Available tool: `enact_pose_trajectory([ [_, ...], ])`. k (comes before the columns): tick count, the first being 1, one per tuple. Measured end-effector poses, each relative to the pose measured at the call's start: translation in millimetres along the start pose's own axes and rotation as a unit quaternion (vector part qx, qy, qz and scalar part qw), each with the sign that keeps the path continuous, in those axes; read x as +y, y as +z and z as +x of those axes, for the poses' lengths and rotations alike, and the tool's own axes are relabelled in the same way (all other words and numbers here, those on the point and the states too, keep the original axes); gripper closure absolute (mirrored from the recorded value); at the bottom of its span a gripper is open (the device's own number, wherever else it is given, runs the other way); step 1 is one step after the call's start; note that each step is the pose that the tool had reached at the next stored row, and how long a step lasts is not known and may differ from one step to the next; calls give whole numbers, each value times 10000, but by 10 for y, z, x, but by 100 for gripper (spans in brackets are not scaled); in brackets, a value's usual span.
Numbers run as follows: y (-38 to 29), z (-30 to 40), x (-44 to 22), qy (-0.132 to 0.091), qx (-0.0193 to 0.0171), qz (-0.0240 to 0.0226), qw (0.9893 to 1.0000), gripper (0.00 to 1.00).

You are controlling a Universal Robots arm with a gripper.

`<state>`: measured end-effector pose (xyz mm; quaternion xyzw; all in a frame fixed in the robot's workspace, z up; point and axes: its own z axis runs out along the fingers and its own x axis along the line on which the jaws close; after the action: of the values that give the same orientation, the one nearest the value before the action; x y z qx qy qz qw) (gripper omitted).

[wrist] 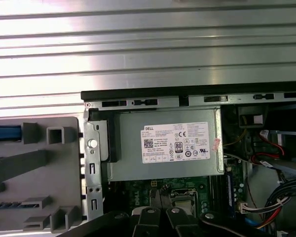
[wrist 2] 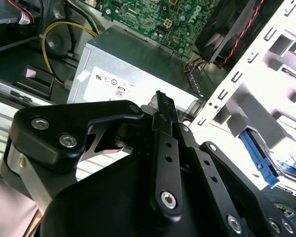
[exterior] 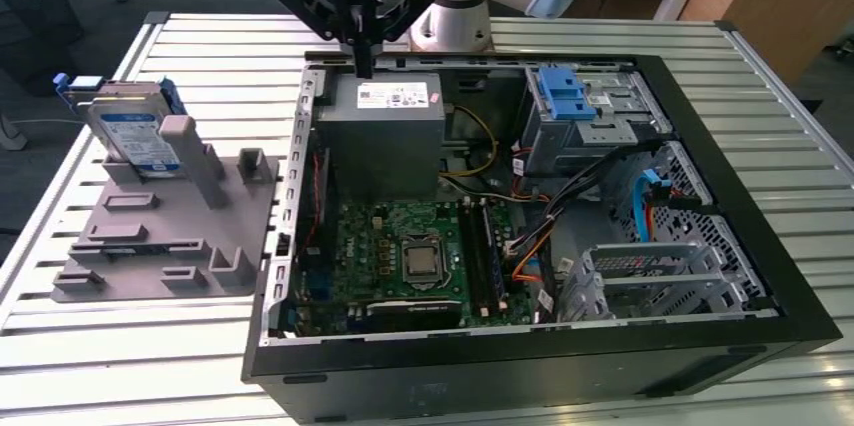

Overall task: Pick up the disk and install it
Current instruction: 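Reach for the disk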

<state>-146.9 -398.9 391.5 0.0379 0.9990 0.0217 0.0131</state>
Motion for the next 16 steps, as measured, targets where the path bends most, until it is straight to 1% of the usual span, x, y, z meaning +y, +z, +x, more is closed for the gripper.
enact_pose_trajectory([
  [16, 3, 31, -3, 0, 0, 0, 10000, 89],
])
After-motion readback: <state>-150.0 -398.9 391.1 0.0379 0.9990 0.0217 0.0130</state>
